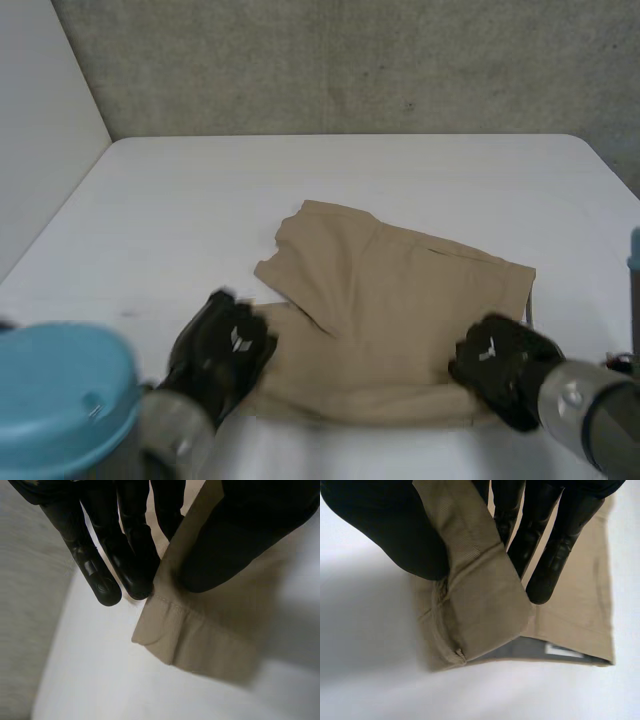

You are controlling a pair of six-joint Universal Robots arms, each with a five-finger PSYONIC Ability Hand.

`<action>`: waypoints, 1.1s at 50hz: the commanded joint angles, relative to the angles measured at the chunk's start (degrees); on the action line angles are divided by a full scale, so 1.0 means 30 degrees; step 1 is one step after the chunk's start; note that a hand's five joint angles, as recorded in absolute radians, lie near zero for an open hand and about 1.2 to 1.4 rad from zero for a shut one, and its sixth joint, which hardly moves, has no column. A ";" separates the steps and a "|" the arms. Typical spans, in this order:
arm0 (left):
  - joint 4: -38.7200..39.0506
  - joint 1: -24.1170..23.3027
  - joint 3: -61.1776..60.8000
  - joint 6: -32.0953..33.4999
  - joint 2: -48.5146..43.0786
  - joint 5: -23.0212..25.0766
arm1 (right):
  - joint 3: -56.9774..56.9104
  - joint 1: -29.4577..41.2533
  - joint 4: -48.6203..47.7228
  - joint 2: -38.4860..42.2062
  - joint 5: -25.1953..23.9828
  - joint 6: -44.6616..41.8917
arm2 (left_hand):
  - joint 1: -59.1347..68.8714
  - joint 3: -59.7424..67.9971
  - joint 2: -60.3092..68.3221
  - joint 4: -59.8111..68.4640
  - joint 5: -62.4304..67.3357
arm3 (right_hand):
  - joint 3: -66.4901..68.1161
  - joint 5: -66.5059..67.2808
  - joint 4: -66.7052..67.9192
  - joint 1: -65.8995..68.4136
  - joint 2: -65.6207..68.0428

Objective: Fold the shorts.

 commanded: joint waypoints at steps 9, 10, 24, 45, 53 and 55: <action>1.2271 0.1662 1.0958 0.1671 -1.0788 0.2202 | -0.4757 -0.0521 -1.0381 0.5618 0.2948 0.0634 | 0.4735 0.3817 0.3744 0.3688 0.3957 | 0.4080 0.4217 0.3821 0.8061 0.4074; 1.2332 0.1691 1.1661 0.1817 -1.1374 0.2377 | -0.5281 -0.0434 -1.1402 0.6376 0.2948 0.0605 | 0.4735 0.3817 0.3744 0.3688 0.3957 | 0.4080 0.4217 0.3821 0.8061 0.4074; 1.1687 0.2102 1.6502 0.2171 -1.6038 0.2761 | -0.9360 -0.0521 -1.2612 1.0251 0.6549 0.0136 | -1.8599 -1.9516 -1.9589 -1.9646 -1.9376 | -1.9253 -1.9117 -1.9513 -1.5272 -1.9260; 1.0550 0.2365 0.5936 -0.4965 -0.5881 0.0065 | -0.5260 -0.3362 -0.5968 0.2693 0.0870 0.7985 | -1.8599 -1.9516 -1.9589 -1.9646 -1.9376 | -1.9253 -1.9117 -1.9513 -1.5272 -1.9260; 0.7795 0.2365 0.2707 -1.0682 -0.3968 -0.0023 | -0.1746 -0.4416 -0.5197 0.2721 -0.0537 0.8573 | -1.8599 -1.9516 -1.9589 -1.9646 -1.9376 | -1.8669 -1.8533 -1.8929 -1.4688 -1.8675; 0.7674 0.2423 0.2353 -1.1245 -0.3968 -0.0023 | -0.0984 -0.4739 -0.6250 0.2721 -0.0946 0.8660 | -1.8599 -1.9516 -1.9589 -1.9646 -1.9376 | -1.7772 -1.7636 -1.8032 -1.3791 -1.7778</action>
